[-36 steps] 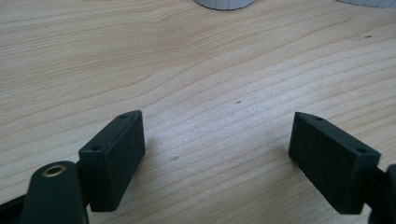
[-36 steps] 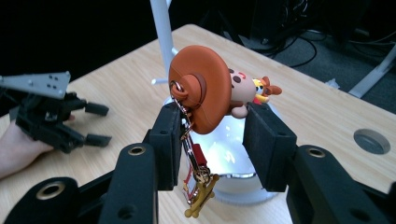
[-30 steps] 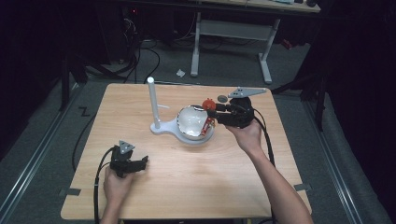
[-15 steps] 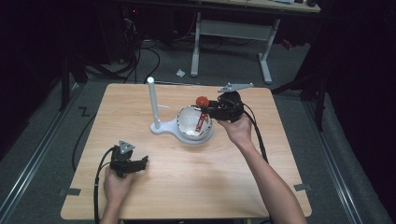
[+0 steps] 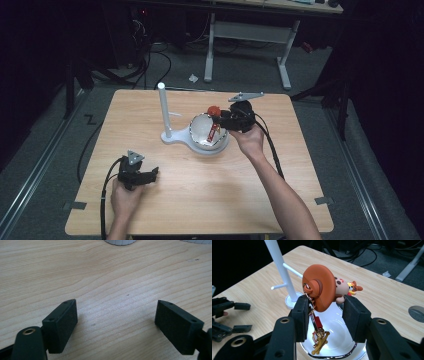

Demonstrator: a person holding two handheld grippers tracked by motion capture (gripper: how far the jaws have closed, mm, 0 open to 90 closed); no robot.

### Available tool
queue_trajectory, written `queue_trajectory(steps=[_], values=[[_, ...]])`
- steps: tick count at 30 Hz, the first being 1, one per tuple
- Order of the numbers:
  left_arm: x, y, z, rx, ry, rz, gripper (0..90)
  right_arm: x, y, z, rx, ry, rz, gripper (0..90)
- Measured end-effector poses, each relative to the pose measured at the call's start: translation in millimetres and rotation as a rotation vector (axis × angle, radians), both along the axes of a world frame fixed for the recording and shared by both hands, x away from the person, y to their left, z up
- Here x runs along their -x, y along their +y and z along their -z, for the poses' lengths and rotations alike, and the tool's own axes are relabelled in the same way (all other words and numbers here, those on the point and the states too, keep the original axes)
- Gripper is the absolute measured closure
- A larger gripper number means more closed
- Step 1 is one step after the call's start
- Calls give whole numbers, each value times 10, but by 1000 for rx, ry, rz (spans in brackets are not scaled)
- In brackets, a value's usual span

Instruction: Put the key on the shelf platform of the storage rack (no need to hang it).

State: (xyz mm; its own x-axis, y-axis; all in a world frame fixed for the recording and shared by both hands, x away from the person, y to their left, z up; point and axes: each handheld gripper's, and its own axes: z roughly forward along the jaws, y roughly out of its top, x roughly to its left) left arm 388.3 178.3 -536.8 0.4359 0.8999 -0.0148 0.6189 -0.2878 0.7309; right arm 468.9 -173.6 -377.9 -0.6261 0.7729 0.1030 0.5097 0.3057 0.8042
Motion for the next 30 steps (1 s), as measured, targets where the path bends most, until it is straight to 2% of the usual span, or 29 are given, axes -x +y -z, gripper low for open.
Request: queue_trajectory(steps=[5, 12, 17, 19, 23, 28, 30], values=[[0, 0, 0, 0, 0, 0, 187, -29, 62, 66, 7, 12, -1, 579], [0, 0, 0, 1, 0, 0, 187, -101, 144, 198, 11, 54, 4, 577], [0, -1, 0, 1, 0, 0, 187, -144, 164, 293, -4, 69, 3, 575], [0, 0, 0, 1, 0, 0, 187, -159, 179, 324, 4, 72, 6, 575], [0, 0, 0, 1, 0, 0, 187, -170, 192, 346, -1, 77, 11, 575], [0, 0, 0, 1, 0, 0, 187, -204, 218, 409, 35, 88, 16, 574], [0, 0, 0, 1, 1, 0, 187, -211, 221, 427, 35, 95, 20, 574]])
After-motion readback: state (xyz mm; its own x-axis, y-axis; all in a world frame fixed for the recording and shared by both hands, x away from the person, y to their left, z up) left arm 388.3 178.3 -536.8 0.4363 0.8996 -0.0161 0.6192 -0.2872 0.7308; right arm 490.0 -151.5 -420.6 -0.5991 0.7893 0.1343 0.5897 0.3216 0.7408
